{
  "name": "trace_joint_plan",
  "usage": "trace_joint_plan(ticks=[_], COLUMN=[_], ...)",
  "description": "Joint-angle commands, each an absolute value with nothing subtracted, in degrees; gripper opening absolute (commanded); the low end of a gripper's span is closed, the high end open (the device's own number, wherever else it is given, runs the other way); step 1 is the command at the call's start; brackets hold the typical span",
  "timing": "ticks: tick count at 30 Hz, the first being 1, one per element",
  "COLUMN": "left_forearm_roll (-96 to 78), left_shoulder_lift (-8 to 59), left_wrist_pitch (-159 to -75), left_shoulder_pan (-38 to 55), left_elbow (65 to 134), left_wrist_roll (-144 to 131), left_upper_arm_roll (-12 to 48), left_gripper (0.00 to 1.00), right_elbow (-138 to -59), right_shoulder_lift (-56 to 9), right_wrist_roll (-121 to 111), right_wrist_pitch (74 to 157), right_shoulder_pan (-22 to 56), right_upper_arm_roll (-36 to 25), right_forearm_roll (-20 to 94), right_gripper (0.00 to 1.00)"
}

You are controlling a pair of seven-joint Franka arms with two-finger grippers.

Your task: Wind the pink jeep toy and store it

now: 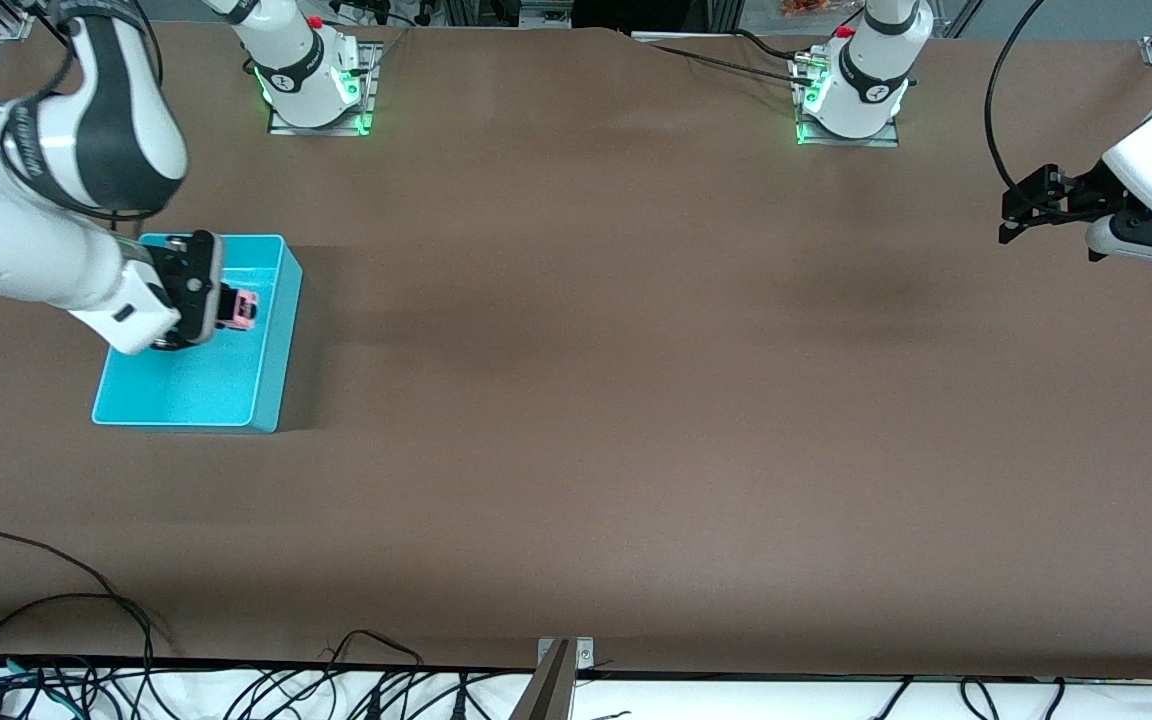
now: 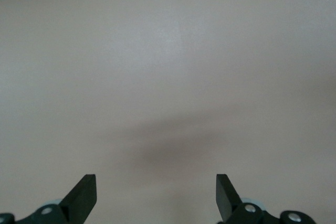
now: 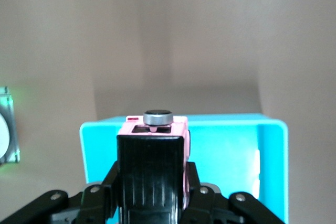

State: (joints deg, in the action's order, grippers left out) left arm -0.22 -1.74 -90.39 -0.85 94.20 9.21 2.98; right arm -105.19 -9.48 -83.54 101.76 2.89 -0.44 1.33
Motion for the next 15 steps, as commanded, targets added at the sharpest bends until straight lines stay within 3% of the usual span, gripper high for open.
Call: trace_joint_plan(ticks=[1, 15], left_forearm_roll=[-0.1, 0.1], left_shoulder_lift=[-1.0, -0.9], left_wrist_pitch=[-89.0, -89.0], left_shoulder_pan=[-1.0, -1.0], left_elbow=[92.3, 92.2], left_wrist_roll=[8.5, 8.7], left_upper_arm_roll=[3.3, 3.2], left_gripper=[1.0, 1.0], right_elbow=[-110.4, -126.9], right_shoulder_lift=[-8.3, -8.8], right_wrist_roll=[-89.6, -99.8], right_wrist_pitch=[103.6, 122.2], right_shoulder_pan=[2.9, 2.7], right_upper_arm_roll=[-4.0, -10.3], right_forearm_roll=[2.4, 5.5], right_gripper=[0.12, 0.12])
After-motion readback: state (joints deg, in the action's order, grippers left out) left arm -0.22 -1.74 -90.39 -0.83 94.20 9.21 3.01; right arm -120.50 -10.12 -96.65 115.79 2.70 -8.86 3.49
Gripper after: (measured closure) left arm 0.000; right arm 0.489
